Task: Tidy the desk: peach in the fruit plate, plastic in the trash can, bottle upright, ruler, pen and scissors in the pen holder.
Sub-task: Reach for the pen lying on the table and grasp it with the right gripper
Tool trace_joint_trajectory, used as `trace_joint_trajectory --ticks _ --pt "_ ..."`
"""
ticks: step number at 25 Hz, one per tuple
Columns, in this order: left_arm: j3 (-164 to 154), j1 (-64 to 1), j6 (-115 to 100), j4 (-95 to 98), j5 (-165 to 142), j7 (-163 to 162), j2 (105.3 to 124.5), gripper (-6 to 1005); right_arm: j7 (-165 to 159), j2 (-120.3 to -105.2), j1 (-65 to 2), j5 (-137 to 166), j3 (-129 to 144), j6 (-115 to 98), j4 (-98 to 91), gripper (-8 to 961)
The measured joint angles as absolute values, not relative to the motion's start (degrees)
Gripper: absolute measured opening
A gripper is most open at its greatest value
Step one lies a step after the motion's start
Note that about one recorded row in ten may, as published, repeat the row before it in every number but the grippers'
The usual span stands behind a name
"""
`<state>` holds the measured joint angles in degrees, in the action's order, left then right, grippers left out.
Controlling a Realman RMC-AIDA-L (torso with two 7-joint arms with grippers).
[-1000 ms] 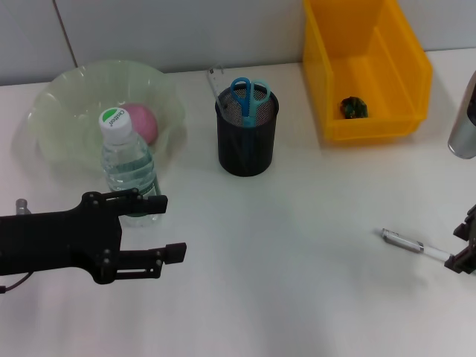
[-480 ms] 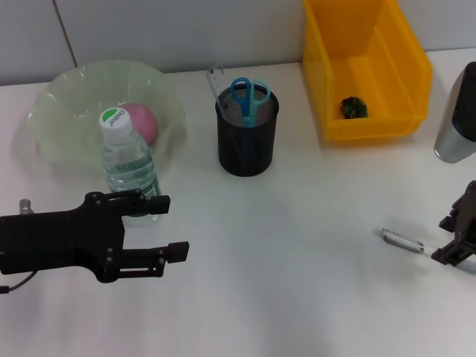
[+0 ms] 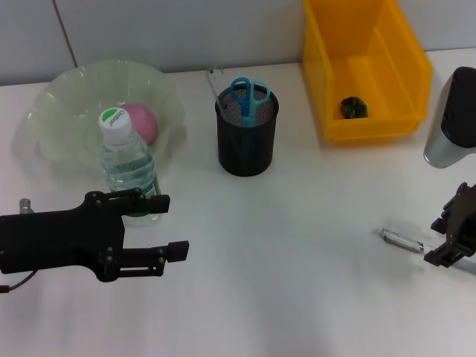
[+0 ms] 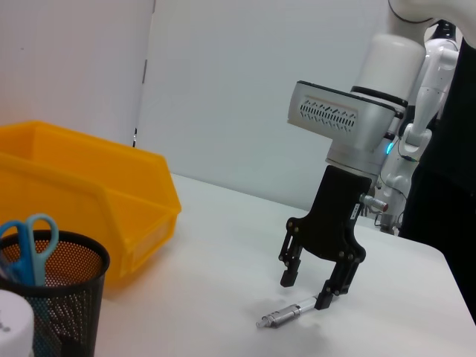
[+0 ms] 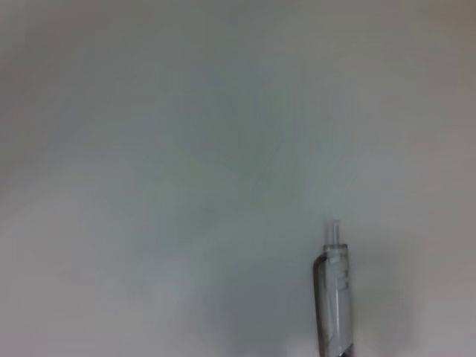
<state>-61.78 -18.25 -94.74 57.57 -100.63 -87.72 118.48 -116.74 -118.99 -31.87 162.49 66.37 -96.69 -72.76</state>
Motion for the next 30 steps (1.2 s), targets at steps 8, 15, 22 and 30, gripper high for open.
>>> trace_joint_trajectory --ticks 8,15,22,30 --pt "-61.8 -18.3 -94.7 57.5 -100.6 -87.5 118.48 806 -116.9 -119.10 -32.1 162.4 66.4 -96.0 -71.2 579" --pt "-61.8 -18.3 -94.7 57.5 -100.6 -87.5 118.47 806 -117.0 -119.09 -32.4 162.4 66.4 -94.9 -70.2 578" --pt "-61.9 -18.6 -94.7 57.5 -100.6 -87.5 118.47 807 -117.0 -119.09 -32.5 162.4 66.8 -94.2 -69.7 577" --pt "-61.8 -19.0 -94.7 56.5 -100.7 -87.4 118.30 806 -117.1 -119.09 -32.7 162.7 67.1 -94.0 -69.3 576"
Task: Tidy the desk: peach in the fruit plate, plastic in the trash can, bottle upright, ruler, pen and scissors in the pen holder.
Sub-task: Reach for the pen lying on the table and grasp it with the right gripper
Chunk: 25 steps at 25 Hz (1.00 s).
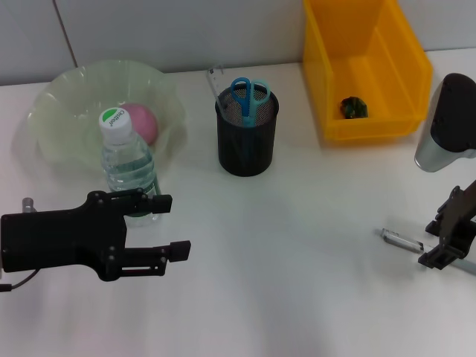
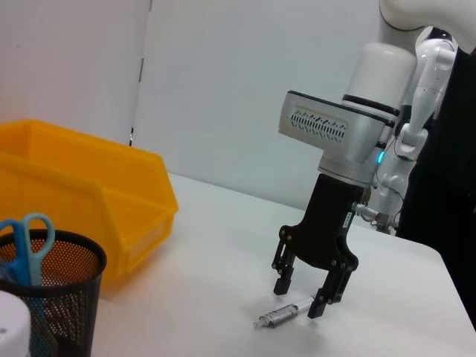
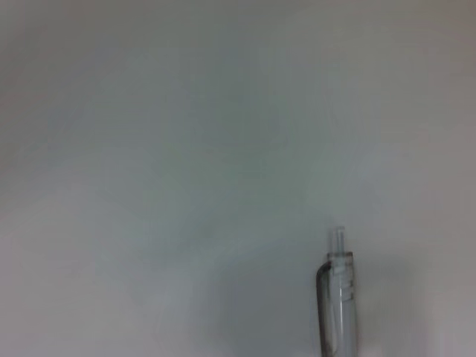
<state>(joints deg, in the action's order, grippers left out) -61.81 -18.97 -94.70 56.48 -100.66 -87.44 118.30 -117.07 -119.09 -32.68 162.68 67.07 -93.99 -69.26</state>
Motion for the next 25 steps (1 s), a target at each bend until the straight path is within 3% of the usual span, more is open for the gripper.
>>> trace_joint_trajectory --ticks 13,18,25 --pt "-61.8 -19.1 -94.7 56.5 -100.6 -87.6 118.22 807 -118.0 -119.09 -33.1 162.8 68.0 -93.7 -68.3 574" --pt "-61.7 -19.1 -94.7 56.6 -100.6 -87.6 118.21 806 -118.4 -119.09 -33.1 162.9 68.5 -93.5 -68.3 443" --pt "-61.4 -19.1 -95.0 56.9 -100.6 -87.7 118.21 806 -118.5 -119.09 -33.1 163.0 68.7 -93.0 -67.7 386"
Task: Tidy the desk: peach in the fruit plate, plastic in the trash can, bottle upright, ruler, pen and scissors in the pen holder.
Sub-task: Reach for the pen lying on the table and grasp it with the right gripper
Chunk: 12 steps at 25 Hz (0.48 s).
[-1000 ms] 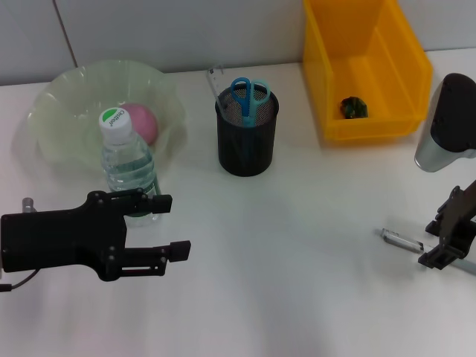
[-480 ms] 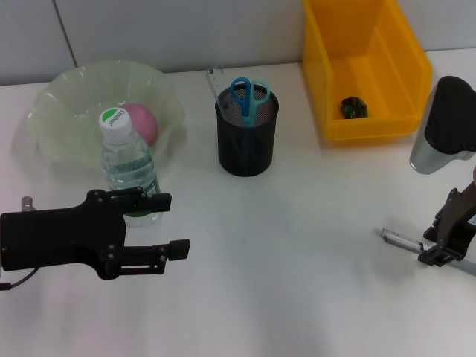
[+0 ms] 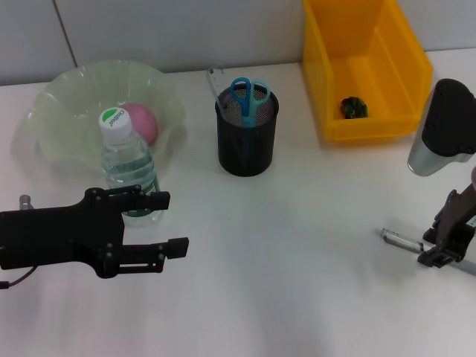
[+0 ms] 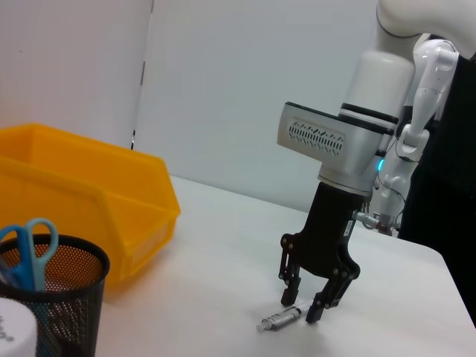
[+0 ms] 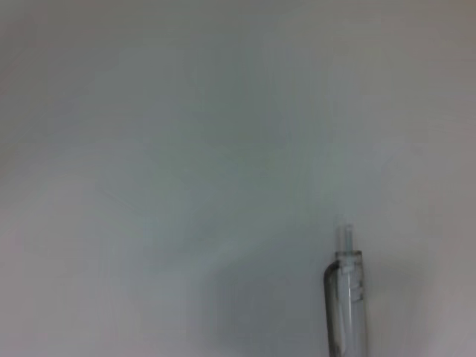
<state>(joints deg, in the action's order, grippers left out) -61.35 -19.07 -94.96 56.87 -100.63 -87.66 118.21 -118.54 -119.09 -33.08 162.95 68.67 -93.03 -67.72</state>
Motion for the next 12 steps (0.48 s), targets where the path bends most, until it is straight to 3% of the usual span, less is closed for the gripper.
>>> trace_joint_trajectory --ticks 12 --pt "-61.3 -19.1 -95.1 57.0 -100.6 -87.8 118.21 806 -118.6 -119.09 -32.9 163.0 69.4 -92.3 -67.5 308"
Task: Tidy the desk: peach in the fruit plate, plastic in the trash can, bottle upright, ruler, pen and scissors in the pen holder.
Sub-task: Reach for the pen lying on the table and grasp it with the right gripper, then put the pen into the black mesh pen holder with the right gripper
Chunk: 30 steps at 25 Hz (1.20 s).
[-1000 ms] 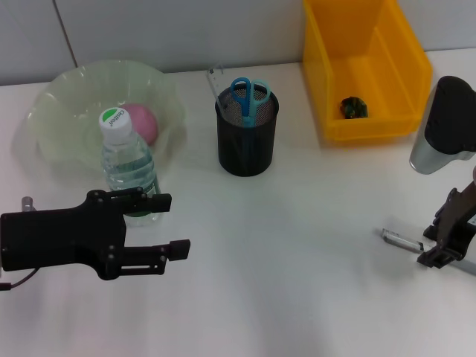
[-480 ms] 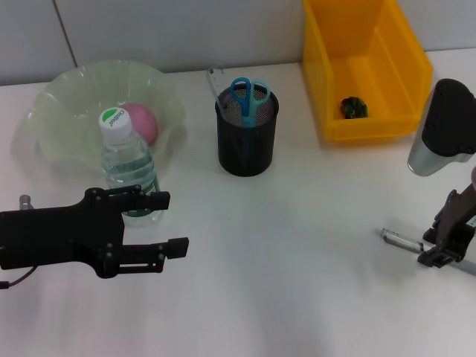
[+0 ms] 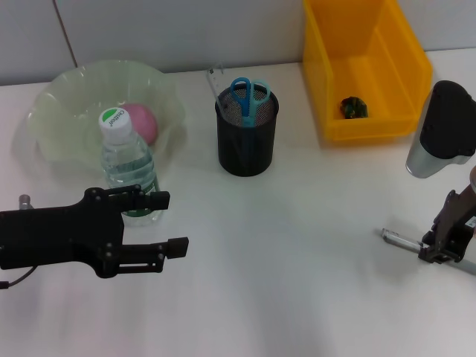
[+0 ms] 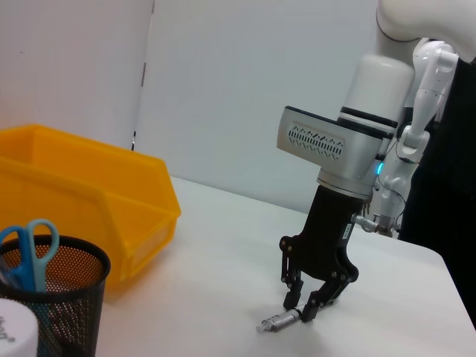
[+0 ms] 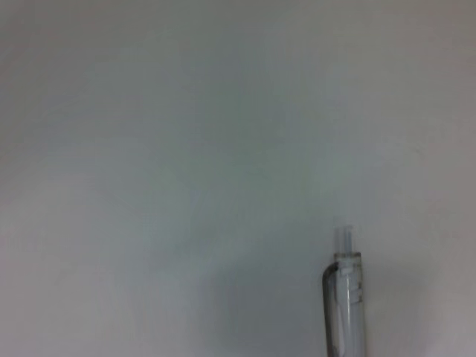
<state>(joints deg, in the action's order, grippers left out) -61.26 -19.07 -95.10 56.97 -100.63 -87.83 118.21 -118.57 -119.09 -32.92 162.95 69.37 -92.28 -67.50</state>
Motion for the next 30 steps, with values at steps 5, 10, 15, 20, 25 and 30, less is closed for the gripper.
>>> trace_joint_trajectory --ticks 5,10,15,20,25,30 --pt "-61.3 -19.0 -95.1 57.0 -100.6 -87.9 118.21 807 -118.6 -119.09 -32.9 163.0 69.3 -92.3 -67.4 249" --pt "-61.3 -19.0 -95.2 57.0 -100.6 -87.9 118.21 807 -118.5 -119.09 -33.1 162.7 69.3 -92.1 -67.0 204" --pt "-61.3 -19.0 -95.2 57.0 -100.6 -87.9 118.21 807 -117.6 -119.09 -33.0 162.4 69.3 -91.9 -67.0 163" --pt "-61.3 -19.0 -95.2 57.2 -100.6 -88.2 118.21 806 -117.7 -119.09 -33.0 161.2 68.2 -91.9 -68.3 132" --pt "-61.3 -19.0 -95.3 57.3 -100.6 -88.3 118.21 806 -117.5 -118.97 -32.5 153.9 63.8 -93.4 -72.8 121" --pt "-61.3 -19.0 -95.3 57.3 -100.6 -88.3 118.21 806 -115.4 -118.92 -31.6 142.8 59.1 -92.9 -76.5 121"
